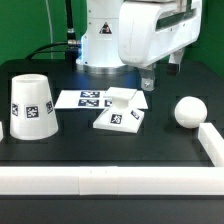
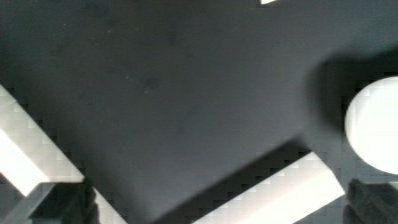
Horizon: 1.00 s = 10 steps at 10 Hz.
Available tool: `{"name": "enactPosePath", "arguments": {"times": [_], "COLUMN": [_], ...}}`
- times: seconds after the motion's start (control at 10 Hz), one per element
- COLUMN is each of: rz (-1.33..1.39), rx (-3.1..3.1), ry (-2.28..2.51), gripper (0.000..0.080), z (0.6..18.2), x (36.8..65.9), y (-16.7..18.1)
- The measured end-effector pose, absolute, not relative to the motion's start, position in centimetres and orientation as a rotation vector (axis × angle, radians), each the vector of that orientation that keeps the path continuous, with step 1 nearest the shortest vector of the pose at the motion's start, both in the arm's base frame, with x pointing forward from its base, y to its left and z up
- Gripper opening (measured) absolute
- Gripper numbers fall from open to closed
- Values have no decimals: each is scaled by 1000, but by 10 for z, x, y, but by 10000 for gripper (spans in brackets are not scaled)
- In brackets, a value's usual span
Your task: Assemble lamp
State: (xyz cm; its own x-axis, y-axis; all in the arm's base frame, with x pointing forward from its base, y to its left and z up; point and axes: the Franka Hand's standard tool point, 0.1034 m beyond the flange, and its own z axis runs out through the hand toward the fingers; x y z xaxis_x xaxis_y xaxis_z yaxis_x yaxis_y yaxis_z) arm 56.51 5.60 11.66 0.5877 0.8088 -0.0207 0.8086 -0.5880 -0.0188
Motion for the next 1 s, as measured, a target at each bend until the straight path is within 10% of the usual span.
{"name": "enactPosePath", "arguments": {"times": [0.6,1.0], "rz": [37,43], "rx": [-2802,-2927], "ry": [-1408,-1159], "gripper": [700,700], "z": [117,105], "x": [564,505], "y": [53,4]}}
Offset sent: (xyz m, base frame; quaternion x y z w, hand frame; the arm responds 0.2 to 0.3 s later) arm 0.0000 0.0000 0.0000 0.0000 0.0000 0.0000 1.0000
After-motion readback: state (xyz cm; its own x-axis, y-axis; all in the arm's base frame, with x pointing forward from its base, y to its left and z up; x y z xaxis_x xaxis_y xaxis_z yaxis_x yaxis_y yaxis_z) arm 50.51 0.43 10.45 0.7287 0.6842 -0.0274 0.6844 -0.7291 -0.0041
